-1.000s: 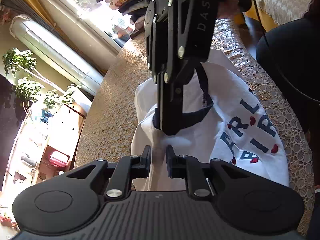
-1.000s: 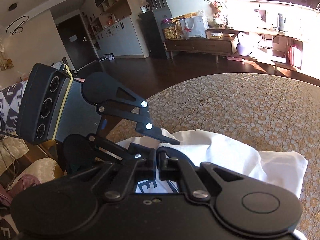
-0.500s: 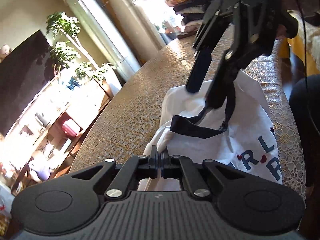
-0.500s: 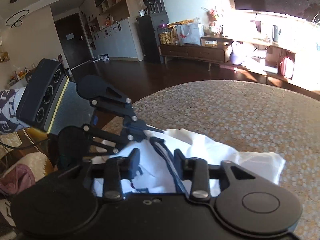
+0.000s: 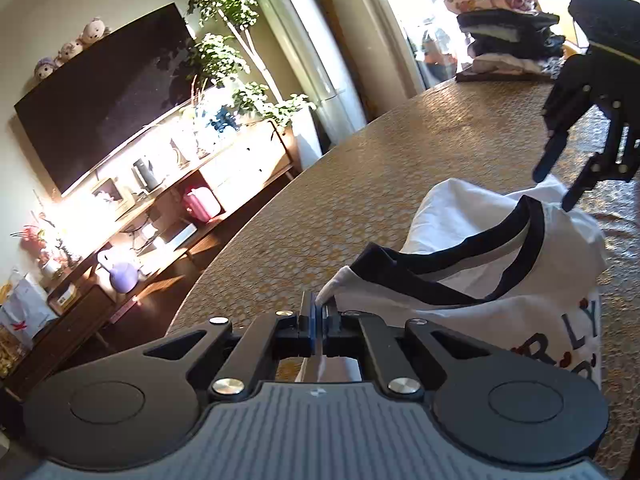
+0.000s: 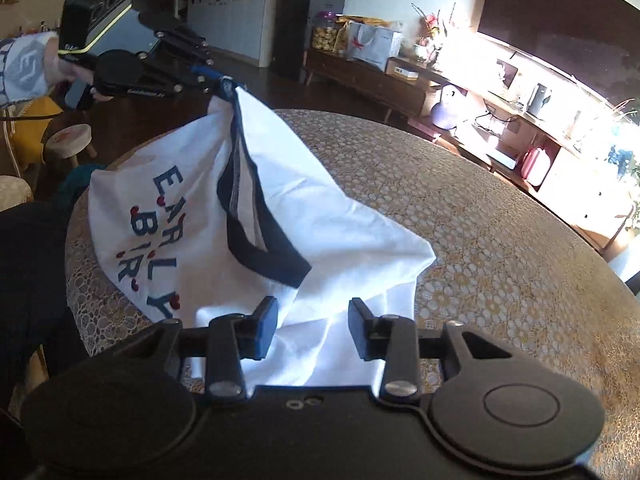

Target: Fold clothes

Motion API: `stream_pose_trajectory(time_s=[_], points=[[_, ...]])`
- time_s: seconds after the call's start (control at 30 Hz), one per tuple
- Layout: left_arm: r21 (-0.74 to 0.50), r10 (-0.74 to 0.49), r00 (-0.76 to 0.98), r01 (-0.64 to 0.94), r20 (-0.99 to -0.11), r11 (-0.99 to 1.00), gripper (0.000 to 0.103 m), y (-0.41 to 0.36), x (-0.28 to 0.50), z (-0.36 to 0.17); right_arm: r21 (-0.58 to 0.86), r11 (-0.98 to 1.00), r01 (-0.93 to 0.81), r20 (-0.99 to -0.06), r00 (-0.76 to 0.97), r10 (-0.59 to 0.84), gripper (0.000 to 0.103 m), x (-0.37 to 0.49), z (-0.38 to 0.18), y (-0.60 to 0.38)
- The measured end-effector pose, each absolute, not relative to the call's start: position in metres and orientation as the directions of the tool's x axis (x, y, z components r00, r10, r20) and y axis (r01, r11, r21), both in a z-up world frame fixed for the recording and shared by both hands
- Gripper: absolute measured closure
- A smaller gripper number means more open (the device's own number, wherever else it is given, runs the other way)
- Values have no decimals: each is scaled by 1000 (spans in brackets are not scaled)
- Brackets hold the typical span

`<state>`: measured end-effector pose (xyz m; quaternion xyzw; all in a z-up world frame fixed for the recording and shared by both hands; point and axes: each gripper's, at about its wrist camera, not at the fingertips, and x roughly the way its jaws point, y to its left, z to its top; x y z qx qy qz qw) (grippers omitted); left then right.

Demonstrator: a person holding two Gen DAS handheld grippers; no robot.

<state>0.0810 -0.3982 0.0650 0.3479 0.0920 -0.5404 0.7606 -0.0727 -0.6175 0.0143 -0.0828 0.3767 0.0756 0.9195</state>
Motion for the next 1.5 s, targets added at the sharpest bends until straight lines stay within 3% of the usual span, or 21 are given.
stream_pose_trajectory(time_s=[0.23, 0.43, 0.67, 0.97, 1.27, 1.5], points=[[404, -710, 434, 886, -555, 226, 101, -389, 104, 48, -79, 968, -239, -686, 718, 121, 0, -61, 11, -597], [382, -702, 424, 895, -573, 229, 101, -383, 103, 39, 66, 982, -176, -718, 675, 169, 0, -25, 0, -602], [360, -712, 412, 903, -569, 234, 101, -380, 107, 37, 104, 903, -418, -716, 599, 360, 0, -22, 1, -528], [350, -715, 401, 908, -573, 229, 101, -373, 110, 31, -41, 918, -394, -750, 619, 232, 0, -43, 29, -545], [345, -711, 398, 911, -580, 228, 101, -370, 110, 24, -81, 883, -462, -785, 576, 230, 0, -20, 7, -519], [335, -702, 402, 911, -587, 241, 101, -369, 112, 17, -85, 902, -423, -810, 557, 185, 0, -8, -17, -515]])
